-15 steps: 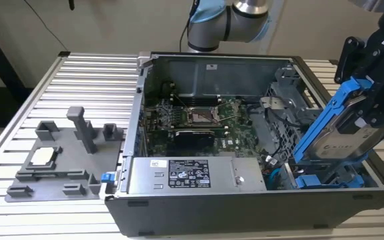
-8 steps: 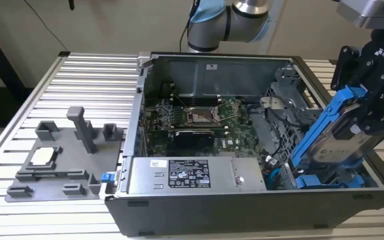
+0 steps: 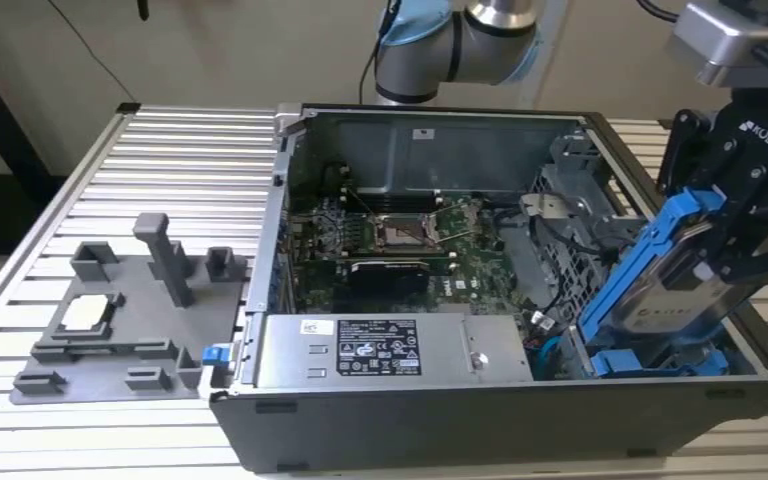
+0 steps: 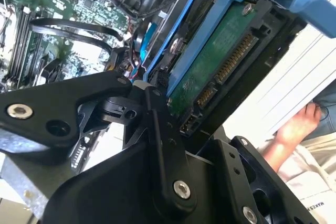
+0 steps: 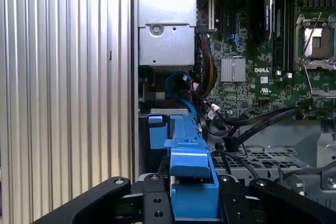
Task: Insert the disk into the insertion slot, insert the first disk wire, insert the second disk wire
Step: 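Insert the disk into the insertion slot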
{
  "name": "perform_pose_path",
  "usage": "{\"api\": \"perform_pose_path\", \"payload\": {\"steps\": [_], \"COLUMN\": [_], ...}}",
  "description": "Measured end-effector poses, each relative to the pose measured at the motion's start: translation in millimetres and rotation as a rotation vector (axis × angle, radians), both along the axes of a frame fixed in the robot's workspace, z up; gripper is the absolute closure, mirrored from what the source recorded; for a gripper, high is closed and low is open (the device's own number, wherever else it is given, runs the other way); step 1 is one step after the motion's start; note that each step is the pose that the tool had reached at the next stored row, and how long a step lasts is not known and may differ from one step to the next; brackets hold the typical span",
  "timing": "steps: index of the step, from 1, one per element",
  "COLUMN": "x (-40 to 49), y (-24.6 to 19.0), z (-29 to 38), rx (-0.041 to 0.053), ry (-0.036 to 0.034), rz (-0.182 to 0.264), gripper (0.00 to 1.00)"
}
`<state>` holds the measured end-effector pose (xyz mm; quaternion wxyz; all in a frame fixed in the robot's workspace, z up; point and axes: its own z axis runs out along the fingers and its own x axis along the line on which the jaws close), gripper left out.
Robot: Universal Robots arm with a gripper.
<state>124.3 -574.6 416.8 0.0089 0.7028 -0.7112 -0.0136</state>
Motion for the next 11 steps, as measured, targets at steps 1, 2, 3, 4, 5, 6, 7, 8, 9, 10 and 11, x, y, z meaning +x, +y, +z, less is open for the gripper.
{"api": "perform_pose_path", "payload": {"steps": [1,2,3,4,5,6,7,8,9,10,11], "x": [0.3,0.7,1.1,1.4,1.7,1.8,2.0,2.1,2.2,2.2,2.2], "y": [0.0,0.1,0.1,0.0,0.0,0.0,0.0,0.0,0.0,0.0,0.0], "z": [-1.5,-2.8,-4.1,-5.4,-6.4,-7.8,-9.5,-11.3,-13.2,-15.0,-16.8], "rx": [0.0001,0.0001,0.0001,0.0002,0.0002,0.0003,0.0008,0.0008,0.0009,0.0008,0.0008], "ry": [-0.0001,-0.0001,-0.0001,-0.0002,-0.0003,-0.0004,-0.0005,-0.0005,-0.0005,-0.0005,-0.0005], "rz": [0.000,0.000,0.001,0.001,0.001,0.001,0.001,0.001,0.001,0.002,0.002], "gripper": [0.67,0.67,0.67,0.67,0.67,0.67,0.67,0.67,0.67,0.67,0.67]}}
